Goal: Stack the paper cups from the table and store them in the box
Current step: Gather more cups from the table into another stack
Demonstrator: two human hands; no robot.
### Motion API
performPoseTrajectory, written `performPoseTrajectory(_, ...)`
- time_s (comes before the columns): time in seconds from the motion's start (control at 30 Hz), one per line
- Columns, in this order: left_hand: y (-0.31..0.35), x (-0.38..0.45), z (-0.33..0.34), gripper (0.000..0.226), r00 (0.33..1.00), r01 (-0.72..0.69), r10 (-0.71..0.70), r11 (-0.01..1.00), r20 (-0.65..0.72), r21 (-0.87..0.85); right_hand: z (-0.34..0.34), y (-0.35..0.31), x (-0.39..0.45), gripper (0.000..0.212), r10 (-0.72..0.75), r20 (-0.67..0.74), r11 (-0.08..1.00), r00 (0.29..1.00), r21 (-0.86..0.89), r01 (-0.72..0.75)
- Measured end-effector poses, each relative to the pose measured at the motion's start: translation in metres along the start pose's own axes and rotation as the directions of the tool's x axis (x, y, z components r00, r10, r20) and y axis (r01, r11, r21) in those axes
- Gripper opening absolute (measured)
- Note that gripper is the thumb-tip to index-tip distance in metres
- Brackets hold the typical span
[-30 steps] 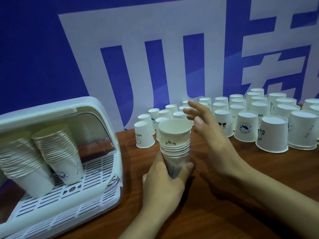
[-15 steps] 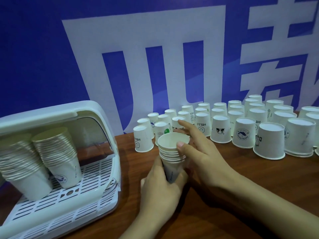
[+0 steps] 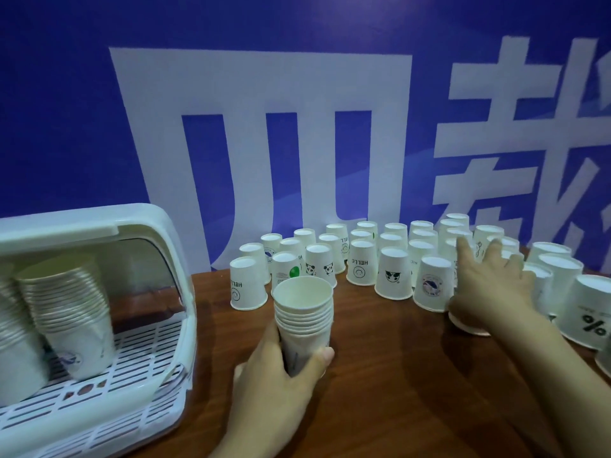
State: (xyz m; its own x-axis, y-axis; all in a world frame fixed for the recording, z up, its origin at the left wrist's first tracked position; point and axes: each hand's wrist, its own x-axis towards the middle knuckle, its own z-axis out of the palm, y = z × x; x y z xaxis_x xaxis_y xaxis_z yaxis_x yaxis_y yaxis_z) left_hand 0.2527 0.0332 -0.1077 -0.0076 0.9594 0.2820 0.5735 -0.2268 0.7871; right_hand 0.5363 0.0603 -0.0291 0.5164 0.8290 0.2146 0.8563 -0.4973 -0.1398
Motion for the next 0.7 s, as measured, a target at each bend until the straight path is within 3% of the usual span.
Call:
performPoseTrajectory(0.17, 0.001, 0.000, 0.000, 0.057, 1.000, 0.008, -0.008, 1.000, 0.000, -0.002, 0.003, -0.006, 0.002, 0.074, -0.142, -0.189, 0.990, 0.972, -0.012, 0.142)
performPoseTrajectory(0.37, 0.002, -0.001, -0.001, 0.056, 1.000, 0.009, -0.009, 1.000, 0.008, -0.008, 0.005, -0.007, -0.001, 0.048, -0.104, -0.014, 0.991, 0.995, -0.091, 0.102)
performPoseTrajectory(0.5, 0.003, -0.001, -0.001, 0.057, 1.000, 0.012, -0.012, 1.000, 0.005, -0.017, -0.005, -0.009, -0.006, 0.062, -0.209, -0.091, 0.959, 0.974, 0.178, 0.222)
performPoseTrajectory(0.6, 0.003, -0.002, -0.001, 0.052, 1.000, 0.006, -0.006, 1.000, 0.009, -0.009, -0.015, -0.025, -0.024, 0.060, -0.259, -0.202, 0.723, 0.944, 0.608, 0.329)
performPoseTrajectory(0.67, 0.003, -0.002, -0.001, 0.051, 1.000, -0.007, 0.007, 1.000, -0.001, -0.003, -0.015, -0.042, -0.040, 0.063, -0.339, -0.188, 0.619, 0.922, 0.693, 0.369)
performPoseTrajectory(0.7, 0.003, -0.002, -0.001, 0.050, 1.000, -0.016, 0.016, 1.000, -0.006, 0.001, -0.012, -0.049, -0.047, 0.066, -0.399, -0.144, 0.628, 0.906, 0.677, 0.384)
